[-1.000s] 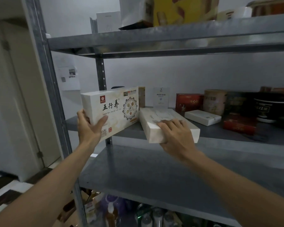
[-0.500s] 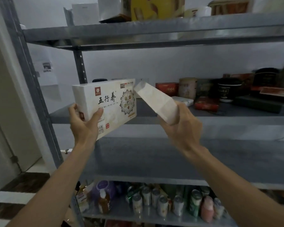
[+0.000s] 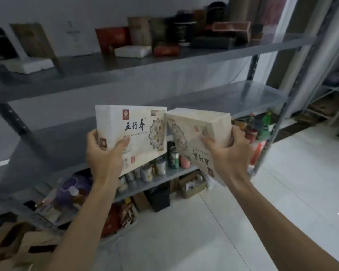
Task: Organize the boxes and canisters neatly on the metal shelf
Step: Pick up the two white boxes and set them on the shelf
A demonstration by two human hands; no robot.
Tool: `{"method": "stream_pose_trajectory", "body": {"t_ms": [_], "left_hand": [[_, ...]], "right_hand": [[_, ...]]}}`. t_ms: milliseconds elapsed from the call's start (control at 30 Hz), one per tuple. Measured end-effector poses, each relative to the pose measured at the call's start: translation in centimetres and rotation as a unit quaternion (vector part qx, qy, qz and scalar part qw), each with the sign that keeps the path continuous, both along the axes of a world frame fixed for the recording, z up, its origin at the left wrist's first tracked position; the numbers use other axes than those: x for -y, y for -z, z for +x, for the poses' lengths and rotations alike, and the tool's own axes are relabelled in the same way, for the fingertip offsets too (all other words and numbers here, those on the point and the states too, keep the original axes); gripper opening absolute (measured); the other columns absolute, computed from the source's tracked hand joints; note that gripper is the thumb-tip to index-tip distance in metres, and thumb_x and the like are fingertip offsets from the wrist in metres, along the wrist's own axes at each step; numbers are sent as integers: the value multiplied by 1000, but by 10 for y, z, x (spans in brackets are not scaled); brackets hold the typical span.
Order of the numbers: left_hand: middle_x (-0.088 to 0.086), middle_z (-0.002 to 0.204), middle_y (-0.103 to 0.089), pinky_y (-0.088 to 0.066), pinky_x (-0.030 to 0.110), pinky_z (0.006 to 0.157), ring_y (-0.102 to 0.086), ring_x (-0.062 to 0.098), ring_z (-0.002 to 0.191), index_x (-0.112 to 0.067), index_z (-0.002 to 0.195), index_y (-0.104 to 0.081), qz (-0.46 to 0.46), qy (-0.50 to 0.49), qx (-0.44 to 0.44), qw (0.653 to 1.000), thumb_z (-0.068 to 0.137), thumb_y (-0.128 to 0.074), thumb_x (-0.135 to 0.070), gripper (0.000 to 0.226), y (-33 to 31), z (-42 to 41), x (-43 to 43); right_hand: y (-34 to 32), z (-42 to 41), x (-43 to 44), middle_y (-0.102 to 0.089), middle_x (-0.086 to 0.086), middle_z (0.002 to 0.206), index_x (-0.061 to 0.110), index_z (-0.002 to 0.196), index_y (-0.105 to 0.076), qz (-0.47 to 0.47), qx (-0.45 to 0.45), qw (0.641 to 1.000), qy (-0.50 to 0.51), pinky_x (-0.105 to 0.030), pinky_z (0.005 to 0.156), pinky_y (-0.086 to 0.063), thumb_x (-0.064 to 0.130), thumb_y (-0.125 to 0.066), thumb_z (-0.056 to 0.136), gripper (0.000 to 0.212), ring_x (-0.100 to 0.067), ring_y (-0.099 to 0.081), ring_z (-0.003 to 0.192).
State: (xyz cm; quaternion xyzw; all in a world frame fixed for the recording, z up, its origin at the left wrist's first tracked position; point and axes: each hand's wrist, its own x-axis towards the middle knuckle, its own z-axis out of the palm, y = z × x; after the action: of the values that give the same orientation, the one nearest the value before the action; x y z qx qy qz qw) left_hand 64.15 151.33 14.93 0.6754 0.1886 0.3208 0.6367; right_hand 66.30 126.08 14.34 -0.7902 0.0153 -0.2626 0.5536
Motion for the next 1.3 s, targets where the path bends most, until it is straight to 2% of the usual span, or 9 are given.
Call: {"method": "stream_pose_trajectory", "body": {"t_ms": [200,367,533,600,800,900,1067,1200,1300], "left_hand": [[-15,104,-66,-61,43,71,-68,9,89,-36,110,-53,-27,74,-108,991,71,-86,-22,53,82,-9,78],[-15,99,-68,-58,33,67,-67,4,84,-32,108,-54,-28,119,-149,981,73,-84,-15,49,124,-11,144],[-16,95,-67,-54,26,63,-67,5,84,-37,98,-55,-9,132,-178,975,72,-84,-17,44,149,-7,207],[-16,97,-67,-53,25,62,-67,0,81,-41,93,-54,-8,137,-180,974,72,-84,-16,44,153,-6,220],[-15,96,-62,-47,8,51,-62,-15,70,-25,109,-53,-7,139,-167,976,76,-81,-10,46,158,0,274],[-15,99,-63,-51,12,55,-65,-6,79,-29,108,-53,-6,131,-165,978,77,-81,-13,46,156,8,288],[-5,110,-67,-59,37,70,-68,14,94,-31,113,-54,6,109,-186,976,73,-84,-19,51,162,44,308],[-7,108,-66,-59,43,77,-68,15,95,-32,110,-53,5,113,-182,977,73,-85,-17,51,172,95,339],[-8,108,-68,-60,46,79,-69,16,97,-42,102,-55,-6,129,-180,975,72,-86,-18,49,183,143,369]], "right_hand": [[72,-55,72,-70,7,102,21,116,-62,11,-116,988,99,-43,73,-60,42,-83,74,51,-15,-66,90],[107,-86,130,-69,5,98,17,112,-63,31,-170,972,160,-31,68,-55,37,-82,76,46,-16,-65,86],[135,-98,193,-68,7,92,18,108,-63,43,-206,955,207,-36,68,-55,39,-82,75,44,-17,-65,84],[141,-97,208,-67,9,89,20,107,-63,41,-215,951,217,-39,70,-55,40,-82,74,43,-17,-64,82],[153,-79,269,-66,10,88,22,106,-64,51,-228,948,214,-41,74,-56,39,-83,73,42,-16,-63,83],[152,-60,291,-68,8,92,21,108,-64,48,-228,951,204,-41,75,-56,40,-83,73,44,-16,-63,85],[153,-19,328,-68,10,92,20,107,-65,65,-220,955,189,-37,73,-56,38,-84,72,45,-14,-64,85],[161,22,360,-68,12,93,21,109,-66,66,-215,957,182,-34,72,-54,37,-85,72,44,-12,-65,86],[164,53,388,-68,15,93,24,109,-67,77,-218,956,182,-33,75,-54,32,-86,71,43,-6,-64,87]]}}
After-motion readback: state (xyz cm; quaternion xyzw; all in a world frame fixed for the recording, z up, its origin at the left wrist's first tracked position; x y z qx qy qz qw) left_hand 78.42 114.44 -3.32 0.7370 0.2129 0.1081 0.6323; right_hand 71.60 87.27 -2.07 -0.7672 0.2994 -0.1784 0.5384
